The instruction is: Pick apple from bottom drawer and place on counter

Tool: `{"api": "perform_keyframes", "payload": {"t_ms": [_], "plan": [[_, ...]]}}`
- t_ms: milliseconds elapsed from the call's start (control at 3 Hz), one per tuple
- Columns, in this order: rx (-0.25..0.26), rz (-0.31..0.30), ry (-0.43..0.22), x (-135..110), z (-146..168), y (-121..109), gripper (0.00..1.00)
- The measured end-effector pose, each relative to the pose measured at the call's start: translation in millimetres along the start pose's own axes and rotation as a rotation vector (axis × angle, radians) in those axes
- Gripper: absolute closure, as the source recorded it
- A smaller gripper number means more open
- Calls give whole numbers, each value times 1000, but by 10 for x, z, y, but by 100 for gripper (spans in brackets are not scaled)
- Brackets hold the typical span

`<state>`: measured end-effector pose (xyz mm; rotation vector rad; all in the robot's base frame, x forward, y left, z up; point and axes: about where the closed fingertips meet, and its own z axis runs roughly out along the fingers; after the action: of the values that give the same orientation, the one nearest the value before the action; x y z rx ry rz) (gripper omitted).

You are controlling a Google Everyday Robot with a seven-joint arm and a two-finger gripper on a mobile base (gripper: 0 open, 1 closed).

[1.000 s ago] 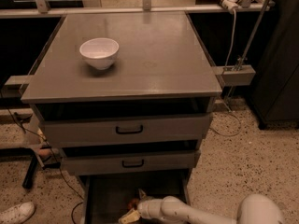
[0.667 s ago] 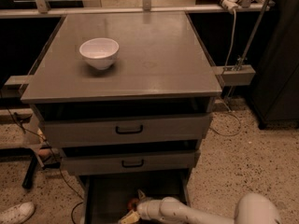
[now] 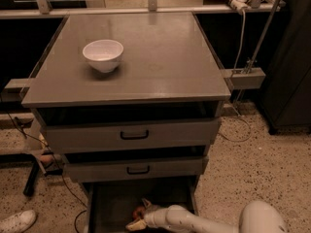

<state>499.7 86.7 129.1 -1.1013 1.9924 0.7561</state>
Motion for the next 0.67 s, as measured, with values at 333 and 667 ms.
{"api": "perform_keyframes", "payload": {"t_ms": [333,667], "plan": [[0,0,0,0,0,-1,43],[0,0,0,0,0,-1,66]]}}
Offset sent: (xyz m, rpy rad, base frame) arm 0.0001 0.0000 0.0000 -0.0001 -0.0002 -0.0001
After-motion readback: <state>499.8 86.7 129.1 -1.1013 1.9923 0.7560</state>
